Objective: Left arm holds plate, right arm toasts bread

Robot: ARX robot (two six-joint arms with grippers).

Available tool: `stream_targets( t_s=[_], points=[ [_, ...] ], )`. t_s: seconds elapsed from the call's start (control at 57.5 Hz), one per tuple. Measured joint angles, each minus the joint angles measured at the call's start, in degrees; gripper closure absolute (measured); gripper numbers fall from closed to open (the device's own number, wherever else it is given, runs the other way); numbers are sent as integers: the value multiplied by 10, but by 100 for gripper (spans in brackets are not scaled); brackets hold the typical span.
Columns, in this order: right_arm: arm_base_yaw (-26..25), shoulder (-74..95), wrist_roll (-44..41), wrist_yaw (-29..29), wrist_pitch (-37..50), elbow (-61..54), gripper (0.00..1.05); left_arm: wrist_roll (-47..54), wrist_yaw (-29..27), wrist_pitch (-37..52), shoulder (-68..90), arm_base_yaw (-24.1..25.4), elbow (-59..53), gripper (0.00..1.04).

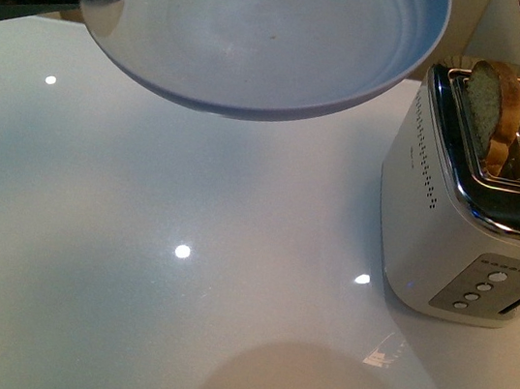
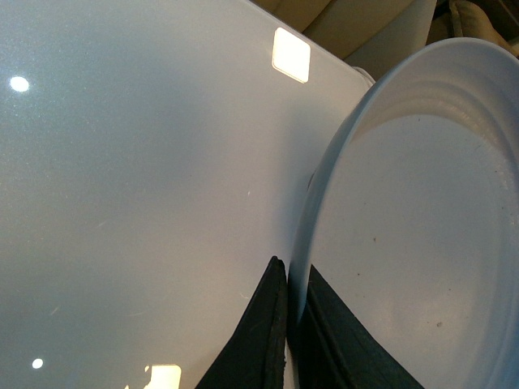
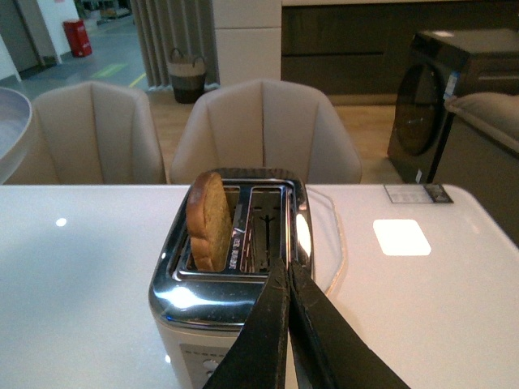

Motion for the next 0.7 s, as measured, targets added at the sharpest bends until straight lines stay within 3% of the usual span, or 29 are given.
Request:
stream_targets(
  t_s=[0.209, 0.696],
  points=[
    [0, -2, 0, 0, -1, 0, 99, 0, 0, 0, 0, 0, 0, 102],
    [0, -2, 0, 0, -1, 0, 20, 0, 0, 0, 0, 0, 0, 102]
  ],
)
